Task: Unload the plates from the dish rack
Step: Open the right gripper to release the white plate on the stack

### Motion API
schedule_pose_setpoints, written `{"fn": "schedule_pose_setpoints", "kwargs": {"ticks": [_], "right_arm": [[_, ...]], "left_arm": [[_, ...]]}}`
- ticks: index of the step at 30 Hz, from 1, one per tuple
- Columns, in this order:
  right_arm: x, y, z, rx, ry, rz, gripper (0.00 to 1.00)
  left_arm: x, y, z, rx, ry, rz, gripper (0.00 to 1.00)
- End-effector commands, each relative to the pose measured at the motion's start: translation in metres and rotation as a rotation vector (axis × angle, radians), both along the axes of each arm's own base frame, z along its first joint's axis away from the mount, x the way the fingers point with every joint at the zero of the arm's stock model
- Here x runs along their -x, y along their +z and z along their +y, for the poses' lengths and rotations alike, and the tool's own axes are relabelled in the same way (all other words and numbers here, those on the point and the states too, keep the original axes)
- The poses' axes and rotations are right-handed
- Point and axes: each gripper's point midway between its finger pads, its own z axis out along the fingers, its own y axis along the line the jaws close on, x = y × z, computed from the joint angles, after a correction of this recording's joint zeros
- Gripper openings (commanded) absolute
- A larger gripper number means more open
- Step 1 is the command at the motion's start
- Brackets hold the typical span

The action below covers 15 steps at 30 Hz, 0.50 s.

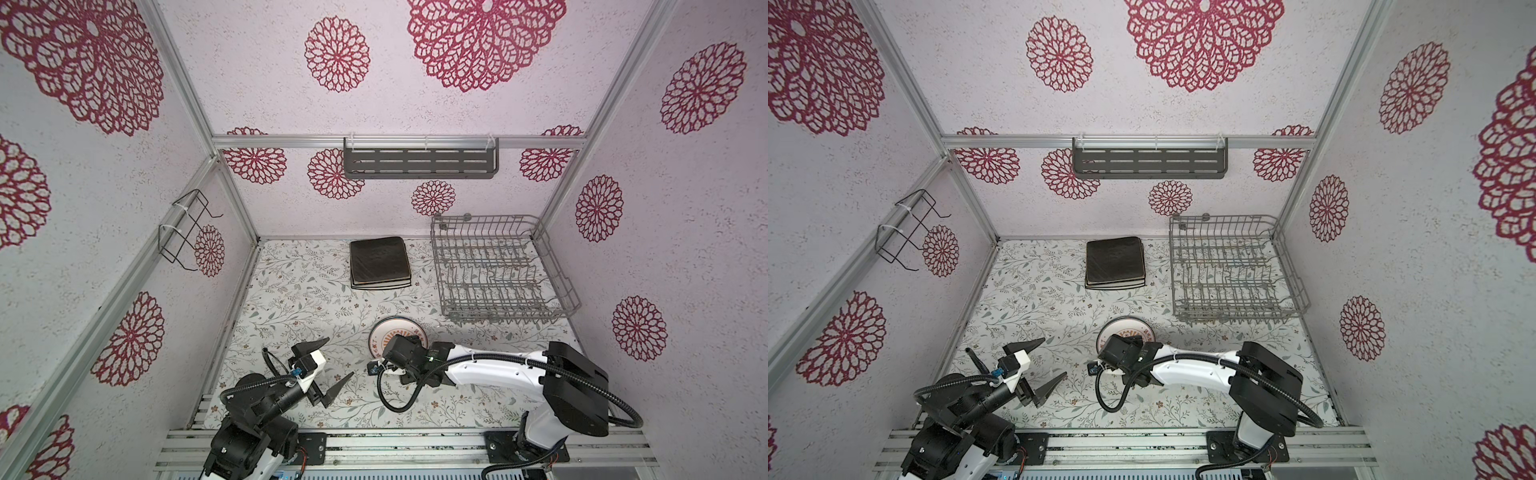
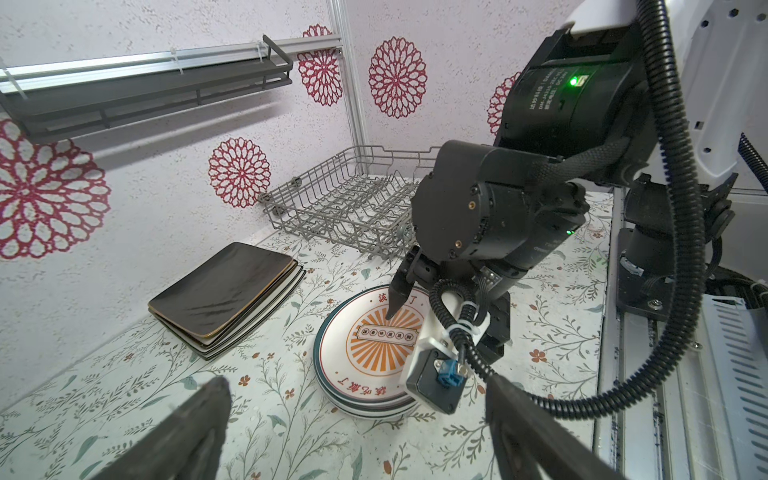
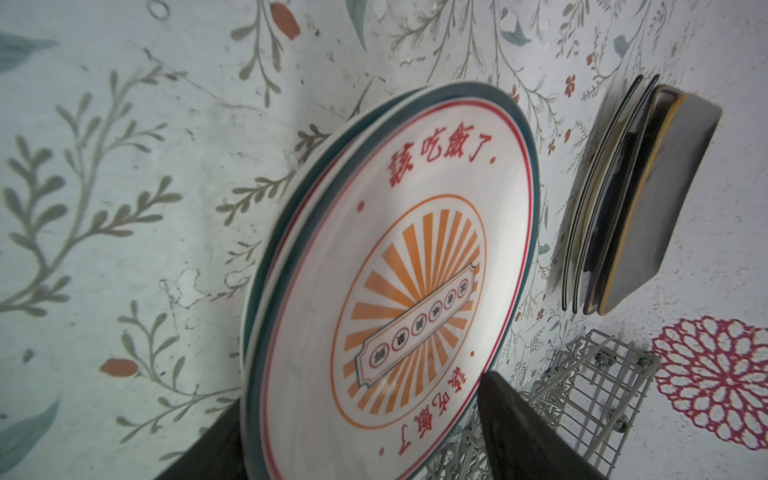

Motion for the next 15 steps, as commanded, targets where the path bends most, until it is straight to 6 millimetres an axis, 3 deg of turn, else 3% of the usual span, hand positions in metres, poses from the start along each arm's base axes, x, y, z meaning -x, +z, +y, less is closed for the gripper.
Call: {"fn": "schedule_pose_setpoints", "kwargs": {"ticks": [1,15], "right_arm": [[0.015,-0.014,-0.012,0.060,-0.001,0.103,0.78],[0.013,0.004,-0.009,0.046,-0.016,0.111,0.83]], "left_arm": [[0.000,0.000,-0.001,-0.005,-0.007,-0.020,0.97],[-0.001,0.000,0.000,-0.005,-0.002,-0.021,0.97]]}}
